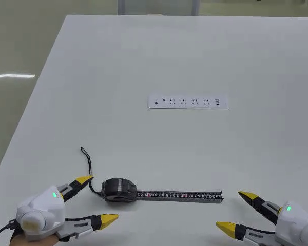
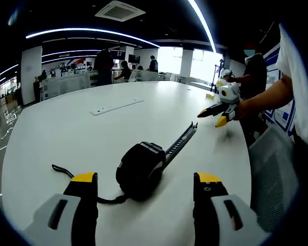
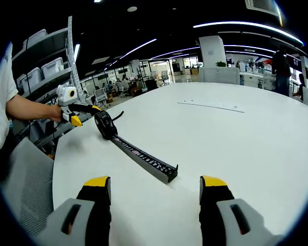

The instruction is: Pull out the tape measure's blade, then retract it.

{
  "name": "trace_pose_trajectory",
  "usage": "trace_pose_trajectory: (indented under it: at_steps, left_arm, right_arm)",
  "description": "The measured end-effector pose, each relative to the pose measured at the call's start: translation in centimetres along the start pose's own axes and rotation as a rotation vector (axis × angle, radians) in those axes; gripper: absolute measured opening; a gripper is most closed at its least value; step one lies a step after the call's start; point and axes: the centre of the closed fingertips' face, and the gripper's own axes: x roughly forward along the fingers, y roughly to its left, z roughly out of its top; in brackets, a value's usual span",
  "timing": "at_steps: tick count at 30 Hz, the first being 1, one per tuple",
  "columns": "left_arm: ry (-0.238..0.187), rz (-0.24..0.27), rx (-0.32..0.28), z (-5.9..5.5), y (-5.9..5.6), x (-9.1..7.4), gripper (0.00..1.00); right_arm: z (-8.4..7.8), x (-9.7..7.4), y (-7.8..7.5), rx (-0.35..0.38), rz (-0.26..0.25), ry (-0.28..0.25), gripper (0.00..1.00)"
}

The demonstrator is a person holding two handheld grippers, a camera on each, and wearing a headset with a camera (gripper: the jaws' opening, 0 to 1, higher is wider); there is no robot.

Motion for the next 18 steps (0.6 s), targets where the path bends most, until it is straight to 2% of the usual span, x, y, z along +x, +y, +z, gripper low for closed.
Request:
trace_pose_trajectory:
  at_steps: [3,18]
  left_arm:
    - [-0.013,0.011,-0.015,0.1,-0.1,-0.4,0.74]
    - [-0.013,0.038,-0.037,-0.8,-1.0,-2.2,0.74]
  right_arm:
    - [-0.3,-0.3,0.2,-0.002,-0.001,0.002,0.71]
    - [-0.4,-2.4,1.3,-0.004,-0.023,-0.008,0.71]
